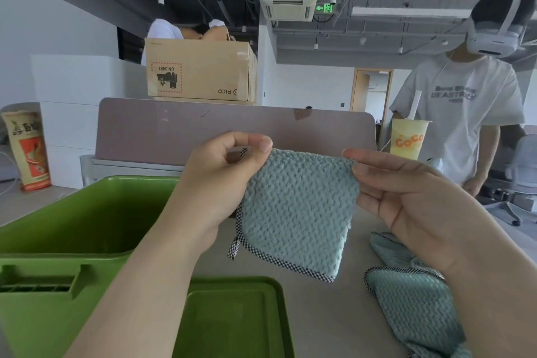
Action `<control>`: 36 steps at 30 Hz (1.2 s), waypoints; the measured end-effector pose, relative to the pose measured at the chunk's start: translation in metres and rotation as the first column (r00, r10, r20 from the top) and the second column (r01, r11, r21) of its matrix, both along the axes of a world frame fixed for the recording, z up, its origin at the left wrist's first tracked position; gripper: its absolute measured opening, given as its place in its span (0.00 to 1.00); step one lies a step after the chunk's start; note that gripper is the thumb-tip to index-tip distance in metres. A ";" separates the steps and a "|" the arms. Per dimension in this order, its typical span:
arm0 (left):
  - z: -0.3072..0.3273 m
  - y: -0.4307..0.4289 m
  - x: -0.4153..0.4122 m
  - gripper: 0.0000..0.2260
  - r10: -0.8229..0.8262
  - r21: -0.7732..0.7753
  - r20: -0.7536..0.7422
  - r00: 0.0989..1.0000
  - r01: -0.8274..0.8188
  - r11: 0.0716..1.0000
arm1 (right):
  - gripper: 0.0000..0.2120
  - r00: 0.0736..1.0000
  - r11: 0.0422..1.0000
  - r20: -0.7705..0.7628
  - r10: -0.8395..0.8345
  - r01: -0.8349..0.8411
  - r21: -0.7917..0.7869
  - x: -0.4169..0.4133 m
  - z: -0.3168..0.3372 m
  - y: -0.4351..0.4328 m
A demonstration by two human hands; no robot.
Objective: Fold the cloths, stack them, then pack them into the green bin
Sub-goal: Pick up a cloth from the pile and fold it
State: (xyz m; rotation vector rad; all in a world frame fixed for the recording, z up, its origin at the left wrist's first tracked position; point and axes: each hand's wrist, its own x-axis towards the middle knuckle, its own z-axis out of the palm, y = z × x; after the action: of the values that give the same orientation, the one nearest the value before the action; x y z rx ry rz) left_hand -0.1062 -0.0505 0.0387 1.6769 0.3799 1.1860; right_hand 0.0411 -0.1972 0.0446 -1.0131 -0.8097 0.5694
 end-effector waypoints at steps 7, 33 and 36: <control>0.001 0.003 -0.008 0.15 -0.039 0.159 -0.106 0.994 0.056 0.986 | 0.20 0.965 0.987 0.208 -0.157 0.162 -0.009 0.002 -0.002 -0.004; 0.002 0.005 -0.008 0.06 0.187 0.335 -0.132 0.973 -0.134 0.933 | 0.13 0.803 0.924 0.489 -0.341 0.381 0.020 -0.001 -0.005 -0.002; 0.001 0.005 -0.008 0.06 0.189 0.344 -0.123 0.974 -0.137 0.929 | 0.12 0.794 0.921 0.496 -0.350 0.390 0.026 0.002 -0.006 -0.001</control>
State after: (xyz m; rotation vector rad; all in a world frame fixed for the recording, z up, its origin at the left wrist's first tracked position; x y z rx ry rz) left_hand -0.1138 -0.0453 0.0399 2.0728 0.4401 1.3010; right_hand 0.0430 -0.1981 0.0389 -1.3795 -1.0054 -0.0106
